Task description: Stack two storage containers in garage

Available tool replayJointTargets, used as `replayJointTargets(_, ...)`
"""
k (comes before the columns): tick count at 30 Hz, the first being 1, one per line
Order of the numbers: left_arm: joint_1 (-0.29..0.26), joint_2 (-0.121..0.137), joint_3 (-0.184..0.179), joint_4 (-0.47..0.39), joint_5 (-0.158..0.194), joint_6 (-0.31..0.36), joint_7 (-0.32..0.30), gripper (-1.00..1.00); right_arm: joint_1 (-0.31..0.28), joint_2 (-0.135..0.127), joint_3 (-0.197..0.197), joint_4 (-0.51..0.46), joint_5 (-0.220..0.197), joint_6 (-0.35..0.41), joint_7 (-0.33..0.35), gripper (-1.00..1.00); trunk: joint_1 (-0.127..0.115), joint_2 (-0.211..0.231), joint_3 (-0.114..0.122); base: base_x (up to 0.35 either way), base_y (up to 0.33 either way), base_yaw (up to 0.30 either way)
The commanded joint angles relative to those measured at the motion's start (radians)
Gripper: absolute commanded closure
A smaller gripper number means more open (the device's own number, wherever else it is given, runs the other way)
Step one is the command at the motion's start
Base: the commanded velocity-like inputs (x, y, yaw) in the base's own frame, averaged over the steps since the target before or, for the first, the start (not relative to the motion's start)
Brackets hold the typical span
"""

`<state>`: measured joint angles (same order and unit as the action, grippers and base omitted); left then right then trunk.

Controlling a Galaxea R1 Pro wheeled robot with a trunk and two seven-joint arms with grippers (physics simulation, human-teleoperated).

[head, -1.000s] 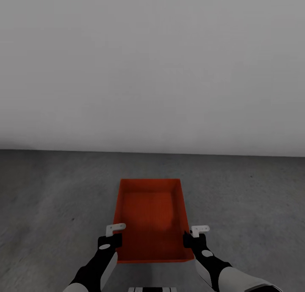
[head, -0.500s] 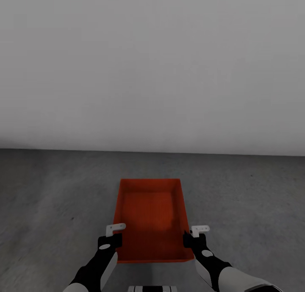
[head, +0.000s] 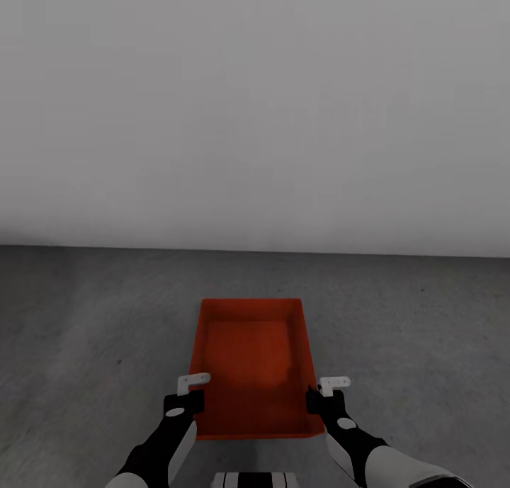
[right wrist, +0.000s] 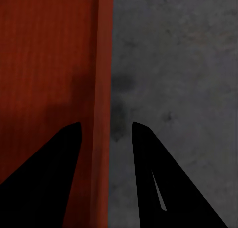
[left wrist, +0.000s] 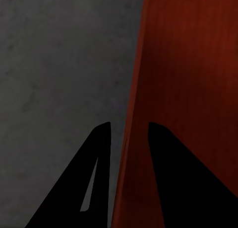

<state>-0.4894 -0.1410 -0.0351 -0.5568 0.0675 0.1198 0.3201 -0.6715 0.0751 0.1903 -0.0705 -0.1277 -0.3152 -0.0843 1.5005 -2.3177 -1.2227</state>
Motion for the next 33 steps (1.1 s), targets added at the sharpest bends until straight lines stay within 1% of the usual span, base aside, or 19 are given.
replayJointTargets(1,-0.001,0.001,0.000,-0.006,0.023,0.004,-0.003,1.00,0.000,0.000,-0.059,0.002,-0.010,-0.002,-0.002,1.00,0.000,0.000,-0.001,0.000,0.000,0.000)
replayJointTargets(22,0.000,0.000,0.001,-0.005,0.023,0.004,-0.003,1.00,0.000,0.000,-0.059,0.002,-0.010,-0.002,-0.002,1.00,0.000,0.000,-0.001,0.000,0.000,0.000)
replayJointTargets(33,-0.001,0.000,0.000,-0.006,0.023,0.004,-0.003,1.00,0.000,0.000,-0.059,0.002,-0.010,-0.002,-0.002,1.00,0.042,-0.077,-0.035,0.000,0.000,0.000)
